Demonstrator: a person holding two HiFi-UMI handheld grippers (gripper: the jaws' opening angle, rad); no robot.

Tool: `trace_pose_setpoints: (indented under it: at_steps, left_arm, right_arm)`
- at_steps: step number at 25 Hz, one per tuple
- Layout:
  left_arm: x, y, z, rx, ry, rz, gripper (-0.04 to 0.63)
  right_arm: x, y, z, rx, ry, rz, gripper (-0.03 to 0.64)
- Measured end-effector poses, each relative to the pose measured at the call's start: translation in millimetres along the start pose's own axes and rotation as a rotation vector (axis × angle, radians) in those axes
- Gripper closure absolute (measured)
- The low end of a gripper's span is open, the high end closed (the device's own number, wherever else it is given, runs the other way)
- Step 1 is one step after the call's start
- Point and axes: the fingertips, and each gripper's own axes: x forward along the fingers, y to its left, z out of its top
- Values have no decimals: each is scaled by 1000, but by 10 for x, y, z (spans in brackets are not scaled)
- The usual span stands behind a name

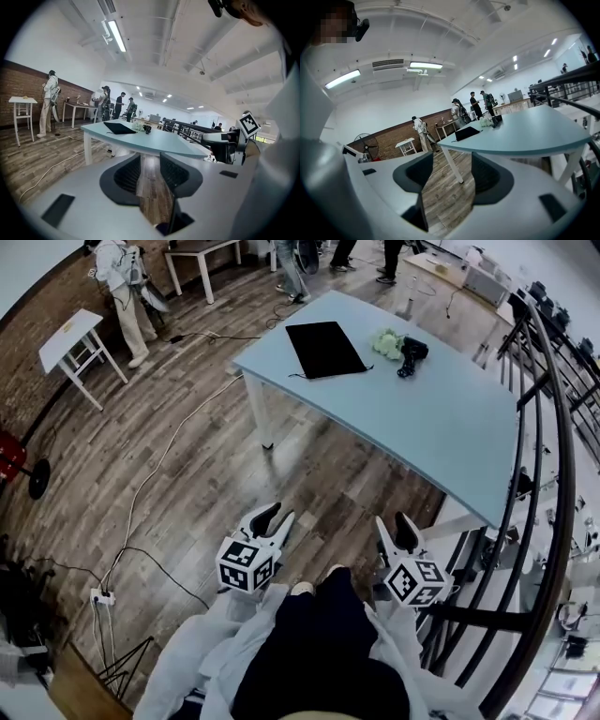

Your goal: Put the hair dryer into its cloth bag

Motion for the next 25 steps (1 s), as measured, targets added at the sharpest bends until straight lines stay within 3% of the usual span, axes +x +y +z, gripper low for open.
trace_pose_setpoints:
  at_steps: [10, 25]
  left_arm:
    - [224, 144, -49, -19, 21, 21, 471]
    - [1203, 333, 442, 23, 31, 10, 472]
  right_arm:
    - [283, -135, 35, 11, 27, 13, 360]
    - [1033, -644, 584, 30, 20, 20, 360]
